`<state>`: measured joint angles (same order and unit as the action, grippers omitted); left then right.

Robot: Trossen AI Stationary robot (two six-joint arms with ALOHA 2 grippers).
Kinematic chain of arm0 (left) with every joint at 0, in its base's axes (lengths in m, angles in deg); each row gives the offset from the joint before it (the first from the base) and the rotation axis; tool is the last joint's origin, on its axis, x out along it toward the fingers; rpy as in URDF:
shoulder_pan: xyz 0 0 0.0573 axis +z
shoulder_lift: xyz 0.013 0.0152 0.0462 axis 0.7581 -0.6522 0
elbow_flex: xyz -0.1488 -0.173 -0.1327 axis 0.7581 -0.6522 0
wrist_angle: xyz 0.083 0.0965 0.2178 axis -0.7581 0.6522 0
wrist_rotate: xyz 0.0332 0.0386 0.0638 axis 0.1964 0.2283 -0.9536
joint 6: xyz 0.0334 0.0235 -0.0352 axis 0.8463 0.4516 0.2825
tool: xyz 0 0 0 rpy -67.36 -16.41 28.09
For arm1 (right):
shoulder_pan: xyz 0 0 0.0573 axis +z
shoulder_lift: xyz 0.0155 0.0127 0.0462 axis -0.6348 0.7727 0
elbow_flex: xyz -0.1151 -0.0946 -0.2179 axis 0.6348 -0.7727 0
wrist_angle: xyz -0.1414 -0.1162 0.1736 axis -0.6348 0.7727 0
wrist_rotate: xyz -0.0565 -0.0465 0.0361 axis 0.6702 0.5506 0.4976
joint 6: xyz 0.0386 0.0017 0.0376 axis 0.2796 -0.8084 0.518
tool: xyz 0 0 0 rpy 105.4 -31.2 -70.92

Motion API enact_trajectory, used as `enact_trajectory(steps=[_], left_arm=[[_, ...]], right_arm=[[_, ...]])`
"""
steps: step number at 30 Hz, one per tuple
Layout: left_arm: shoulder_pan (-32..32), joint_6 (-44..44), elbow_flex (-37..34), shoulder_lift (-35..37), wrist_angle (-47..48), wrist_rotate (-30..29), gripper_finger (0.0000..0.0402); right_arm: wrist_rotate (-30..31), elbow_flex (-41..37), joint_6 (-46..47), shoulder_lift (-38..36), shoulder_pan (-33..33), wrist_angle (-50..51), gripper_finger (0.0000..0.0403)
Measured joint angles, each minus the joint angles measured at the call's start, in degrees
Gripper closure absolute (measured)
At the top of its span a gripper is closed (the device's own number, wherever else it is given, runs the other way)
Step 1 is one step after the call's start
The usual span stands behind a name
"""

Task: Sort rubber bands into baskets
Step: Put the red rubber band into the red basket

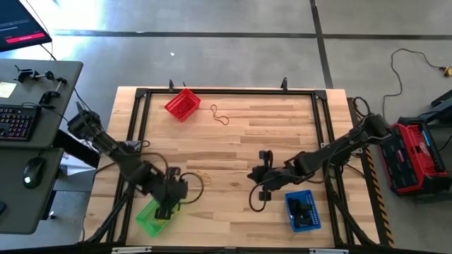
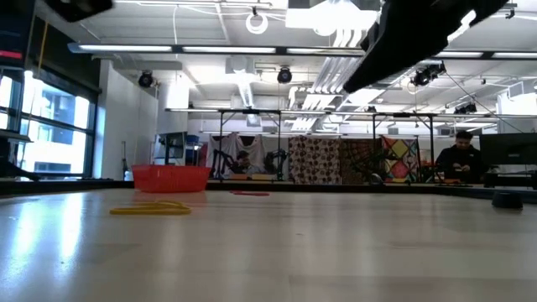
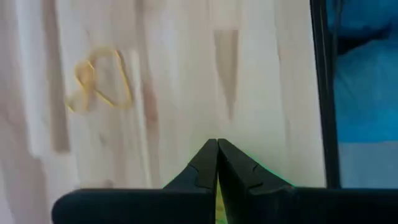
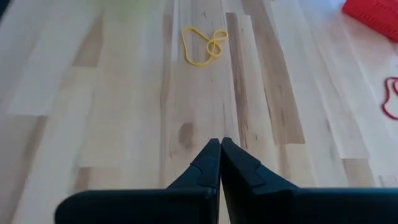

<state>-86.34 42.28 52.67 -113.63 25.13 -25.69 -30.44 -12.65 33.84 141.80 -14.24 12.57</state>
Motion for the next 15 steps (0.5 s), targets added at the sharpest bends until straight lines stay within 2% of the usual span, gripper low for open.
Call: enact_trajectory(steps=[6, 8, 10, 12, 15], left_arm=[[8.3, 11.6, 0.0, 0.7, -2.5, 0.2, 0.0401], [10.8, 15.3, -0.5, 0.7, -4.2, 0.5, 0.0401], [13.4, 18.9, -2.3, 1.0, -7.4, 2.2, 0.0401], [16.3, 21.0, -5.0, 1.6, -11.2, 4.6, 0.0401], [21.1, 23.4, -9.0, 3.1, -17.8, 7.8, 0.0401]], right_arm=[[4.3, -0.7, -0.6, 1.7, 0.0, -1.8, 0.0403], [4.0, -4.2, -2.5, 1.2, -0.6, -9.4, 0.0403], [0.4, -9.5, -3.5, 0.8, -1.8, -19.5, 0.0403], [-2.5, -15.1, -3.1, 0.8, -3.1, -30.2, 0.0403], [-3.1, -22.0, -0.5, 0.8, -4.4, -41.8, 0.0403]])
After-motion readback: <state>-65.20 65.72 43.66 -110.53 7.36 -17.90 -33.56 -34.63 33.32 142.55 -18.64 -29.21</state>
